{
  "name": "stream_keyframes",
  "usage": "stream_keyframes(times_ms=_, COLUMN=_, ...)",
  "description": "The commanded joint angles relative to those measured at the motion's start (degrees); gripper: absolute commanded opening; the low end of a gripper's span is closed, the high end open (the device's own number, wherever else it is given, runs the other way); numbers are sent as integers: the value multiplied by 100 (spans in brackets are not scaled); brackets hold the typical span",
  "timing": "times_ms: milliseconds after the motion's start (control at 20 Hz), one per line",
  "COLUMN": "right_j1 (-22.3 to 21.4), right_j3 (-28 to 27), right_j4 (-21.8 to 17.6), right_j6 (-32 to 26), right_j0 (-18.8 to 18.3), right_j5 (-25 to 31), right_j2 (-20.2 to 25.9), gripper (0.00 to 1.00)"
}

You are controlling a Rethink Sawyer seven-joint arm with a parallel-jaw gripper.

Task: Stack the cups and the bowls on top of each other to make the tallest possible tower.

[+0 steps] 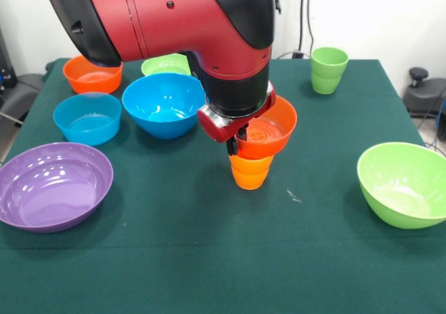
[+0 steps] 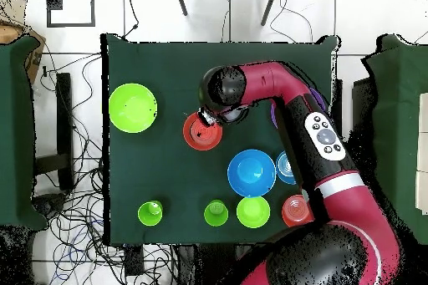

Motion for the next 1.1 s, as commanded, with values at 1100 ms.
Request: stream_keyframes(times_ms=1100, right_j1=253, right_j3=-97, right_j4=-713, right_j6=-2275, right_j0=25, right_j5=-554, right_j2=-65, gripper=0)
